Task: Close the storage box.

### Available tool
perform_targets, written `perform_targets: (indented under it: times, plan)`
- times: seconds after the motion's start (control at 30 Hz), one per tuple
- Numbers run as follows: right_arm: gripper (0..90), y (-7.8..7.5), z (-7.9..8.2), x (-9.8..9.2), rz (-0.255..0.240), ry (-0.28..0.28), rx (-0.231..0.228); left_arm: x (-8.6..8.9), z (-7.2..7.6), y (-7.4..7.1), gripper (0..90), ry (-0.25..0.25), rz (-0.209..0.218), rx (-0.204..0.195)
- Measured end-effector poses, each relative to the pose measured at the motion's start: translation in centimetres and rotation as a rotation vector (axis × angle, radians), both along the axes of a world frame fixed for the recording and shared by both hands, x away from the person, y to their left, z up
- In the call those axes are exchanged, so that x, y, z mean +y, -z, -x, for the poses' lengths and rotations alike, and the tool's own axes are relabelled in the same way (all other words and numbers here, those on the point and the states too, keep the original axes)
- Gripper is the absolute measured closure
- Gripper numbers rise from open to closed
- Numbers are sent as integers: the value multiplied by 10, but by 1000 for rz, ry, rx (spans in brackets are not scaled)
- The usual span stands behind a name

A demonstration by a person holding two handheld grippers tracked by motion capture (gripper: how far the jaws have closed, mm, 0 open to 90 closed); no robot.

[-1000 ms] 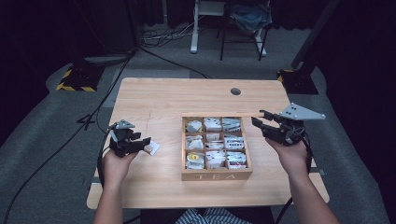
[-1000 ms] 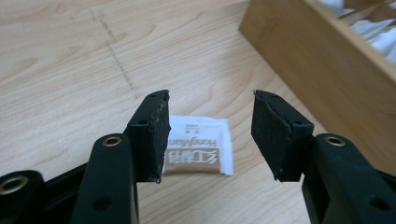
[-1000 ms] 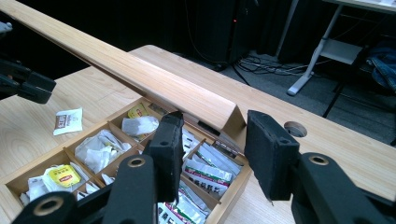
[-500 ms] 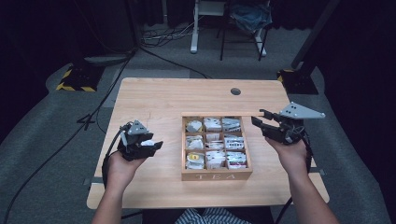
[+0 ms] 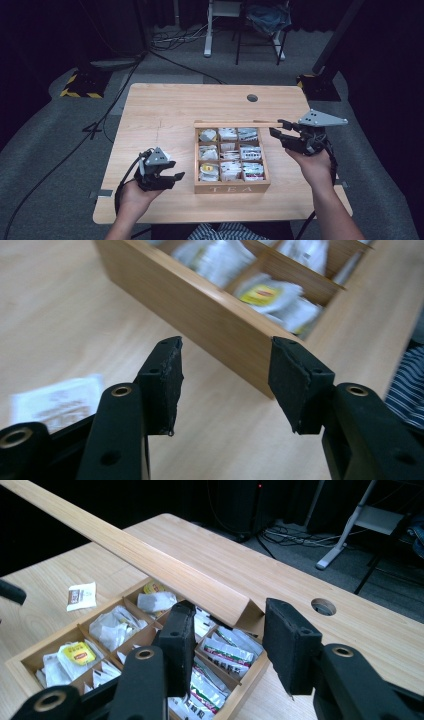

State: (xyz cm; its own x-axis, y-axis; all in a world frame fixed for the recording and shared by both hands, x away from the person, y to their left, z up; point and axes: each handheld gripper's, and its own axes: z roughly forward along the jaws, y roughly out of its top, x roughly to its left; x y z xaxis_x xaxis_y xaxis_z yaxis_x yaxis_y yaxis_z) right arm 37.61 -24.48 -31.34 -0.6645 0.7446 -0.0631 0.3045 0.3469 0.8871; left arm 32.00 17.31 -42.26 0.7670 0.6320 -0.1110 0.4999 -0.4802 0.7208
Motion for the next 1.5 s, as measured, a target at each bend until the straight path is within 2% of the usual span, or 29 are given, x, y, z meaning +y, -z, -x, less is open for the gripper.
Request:
perform_targets:
  times: [0.07,0.1,0.17,0.23,0.33,0.4,0.43,0.67,0.97,1.13,1.23,1.27,1.4,1.5]
  plan:
    - [561,-1,0,0,9,-4,5,-3,2,9,485,17,-12,11]
    - [562,-1,0,0,16,-10,12,-6,3,18,484,25,-17,28]
    - [562,-1,0,0,20,-10,15,-6,4,22,485,25,-18,36]
    - [561,-1,1,0,26,-11,18,-7,4,30,485,30,-42,47]
    - [561,-1,1,0,26,-17,24,-7,3,33,485,33,-44,50]
    - [560,-1,1,-1,28,-21,29,-8,3,37,482,34,-55,61]
    - [560,0,1,-1,30,-21,28,-10,2,40,482,43,-75,62]
    - [560,1,3,-1,36,-29,42,-14,1,51,480,73,-105,75]
    - [560,2,6,-2,61,-44,66,-19,-1,63,466,71,-135,98]
    - [559,2,6,-3,59,-50,79,-19,0,66,452,70,-126,67]
    - [559,3,6,-3,68,-60,86,-20,1,72,373,78,-120,2]
    - [559,3,6,-3,68,-60,86,-21,3,74,373,84,-125,-19]
    - [558,4,8,-3,78,-63,94,-20,3,80,299,96,-74,-51]
    - [554,5,9,-3,82,-65,98,-21,2,80,283,94,-76,-52]
